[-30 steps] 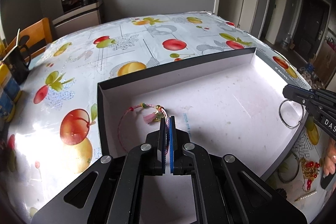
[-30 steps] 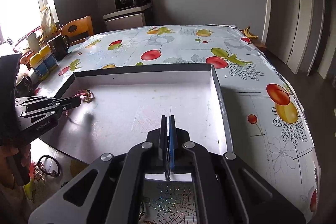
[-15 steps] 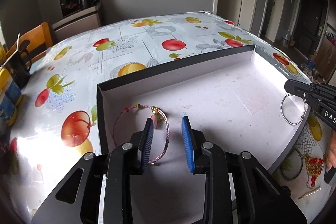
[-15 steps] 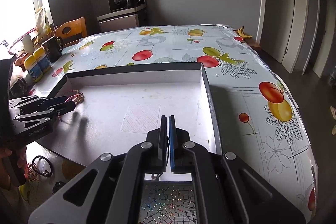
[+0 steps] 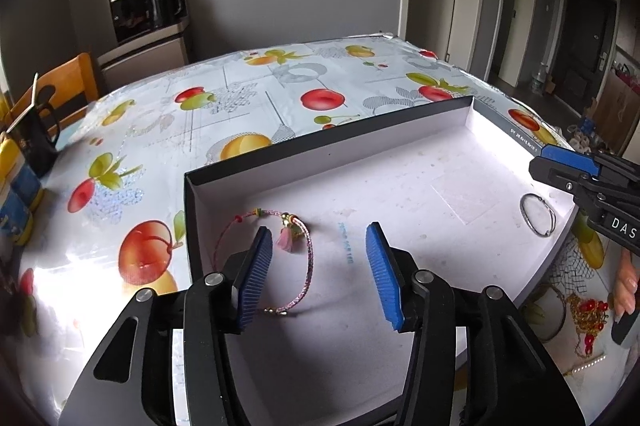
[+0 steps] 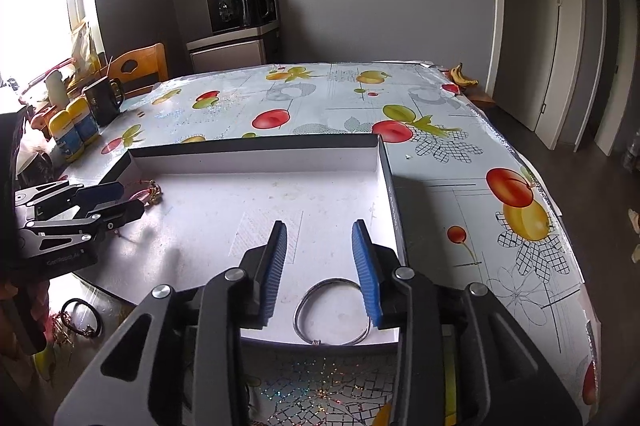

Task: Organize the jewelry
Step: 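Withdraw both open tools from the box back over the table jewelry, then grasp the red-and-gold earrings with the right tool while the left tool grasps the blue beaded bracelet, then carry both pieces into the black box and open both tools to release them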

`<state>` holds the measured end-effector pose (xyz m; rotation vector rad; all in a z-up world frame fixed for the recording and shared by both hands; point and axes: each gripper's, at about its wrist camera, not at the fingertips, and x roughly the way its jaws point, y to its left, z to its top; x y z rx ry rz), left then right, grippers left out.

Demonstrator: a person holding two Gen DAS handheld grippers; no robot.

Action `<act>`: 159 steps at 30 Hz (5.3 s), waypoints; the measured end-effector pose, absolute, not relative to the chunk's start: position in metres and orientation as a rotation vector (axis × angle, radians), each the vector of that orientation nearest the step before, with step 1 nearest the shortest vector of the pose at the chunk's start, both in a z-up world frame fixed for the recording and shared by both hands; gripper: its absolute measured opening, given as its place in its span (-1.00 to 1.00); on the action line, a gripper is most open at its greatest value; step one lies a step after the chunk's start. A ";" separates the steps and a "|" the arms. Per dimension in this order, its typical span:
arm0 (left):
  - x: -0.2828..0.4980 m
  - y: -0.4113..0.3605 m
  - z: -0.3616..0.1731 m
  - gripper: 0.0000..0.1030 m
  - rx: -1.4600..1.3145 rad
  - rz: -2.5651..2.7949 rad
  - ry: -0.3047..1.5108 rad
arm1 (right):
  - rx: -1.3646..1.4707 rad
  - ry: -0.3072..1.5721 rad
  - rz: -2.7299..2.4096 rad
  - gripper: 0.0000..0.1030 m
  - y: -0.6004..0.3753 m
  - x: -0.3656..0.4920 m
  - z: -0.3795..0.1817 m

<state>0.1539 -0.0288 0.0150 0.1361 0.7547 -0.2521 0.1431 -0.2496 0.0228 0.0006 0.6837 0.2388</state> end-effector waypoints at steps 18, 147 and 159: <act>0.110 -0.019 0.078 0.86 0.123 -0.216 0.588 | -0.012 0.555 0.167 0.89 -0.267 0.106 0.060; 0.030 -0.073 0.104 -0.86 0.312 -0.576 0.603 | -0.112 0.541 0.371 -0.86 -0.273 0.051 0.105; 0.111 -0.081 0.111 -0.86 0.288 -0.465 0.600 | -0.057 0.493 0.330 -0.86 -0.255 0.118 0.124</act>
